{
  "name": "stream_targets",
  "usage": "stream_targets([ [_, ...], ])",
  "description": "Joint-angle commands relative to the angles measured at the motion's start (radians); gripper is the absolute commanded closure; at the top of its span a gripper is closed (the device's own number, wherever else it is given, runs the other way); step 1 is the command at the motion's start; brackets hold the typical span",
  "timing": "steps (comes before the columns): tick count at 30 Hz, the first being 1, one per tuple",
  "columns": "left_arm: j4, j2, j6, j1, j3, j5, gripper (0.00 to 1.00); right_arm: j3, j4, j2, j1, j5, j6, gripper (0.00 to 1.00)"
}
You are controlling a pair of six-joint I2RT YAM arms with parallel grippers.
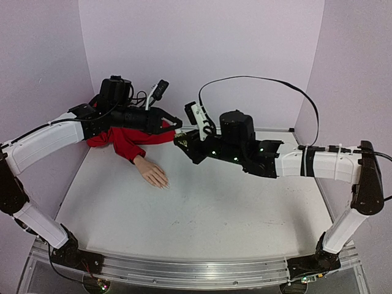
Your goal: Paint the nails
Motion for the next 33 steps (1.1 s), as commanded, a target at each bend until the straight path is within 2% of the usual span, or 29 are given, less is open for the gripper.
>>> stream_targets([
  [1, 0.034, -0.010, 0.171, -0.111, 0.029, 0.535, 0.99, -0.027, 0.281, -0.103, -0.121, -0.682, 0.071, 1.00],
  [2, 0.040, -0.021, 0.189, -0.115, 0.022, 0.586, 0.98, -0.048, 0.360, -0.116, -0.142, -0.889, 0.110, 1.00],
  [4, 0.052, -0.043, 0.212, -0.119, 0.015, 0.659, 1.00, -0.073, 0.530, -0.132, -0.147, -1.169, 0.203, 1.00],
  [6, 0.054, -0.060, 0.230, -0.123, 0.017, 0.690, 1.00, -0.091, 0.670, -0.139, -0.145, -1.279, 0.312, 1.00],
  [8, 0.056, -0.073, 0.238, -0.123, 0.019, 0.687, 1.00, -0.106, 0.697, -0.148, -0.146, -1.258, 0.337, 1.00],
  [11, 0.057, -0.080, 0.231, -0.123, 0.022, 0.627, 0.99, -0.140, 0.692, -0.161, -0.150, -1.165, 0.323, 1.00],
  [12, 0.057, -0.084, 0.224, -0.122, 0.022, 0.587, 0.95, -0.150, 0.688, -0.164, -0.153, -1.133, 0.318, 1.00],
  [14, 0.053, -0.106, 0.213, -0.113, 0.012, 0.472, 0.80, -0.164, 0.633, -0.176, -0.159, -1.058, 0.272, 1.00],
  [16, 0.051, -0.138, 0.205, -0.099, -0.008, 0.380, 0.57, -0.165, 0.478, -0.196, -0.160, -0.939, 0.172, 1.00],
  [18, 0.051, -0.173, 0.187, -0.085, -0.032, 0.278, 0.38, -0.165, 0.360, -0.213, -0.160, -0.766, 0.103, 1.00],
  [20, 0.050, -0.201, 0.148, -0.071, -0.053, 0.168, 0.25, -0.161, 0.262, -0.222, -0.160, -0.567, 0.059, 1.00],
  [21, 0.050, -0.208, 0.122, -0.062, -0.060, 0.123, 0.22, -0.157, 0.222, -0.222, -0.159, -0.485, 0.044, 1.00],
  [23, 0.048, -0.214, 0.058, -0.044, -0.069, 0.036, 0.18, -0.150, 0.177, -0.214, -0.158, -0.340, 0.037, 1.00],
  [27, 0.020, -0.206, -0.052, -0.027, -0.078, -0.132, 0.17, -0.124, 0.143, -0.175, -0.139, -0.139, 0.046, 1.00],
  [33, 0.011, -0.142, -0.135, -0.017, -0.053, -0.180, 0.25, -0.045, 0.113, -0.092, -0.037, 0.059, -0.018, 1.00],
])
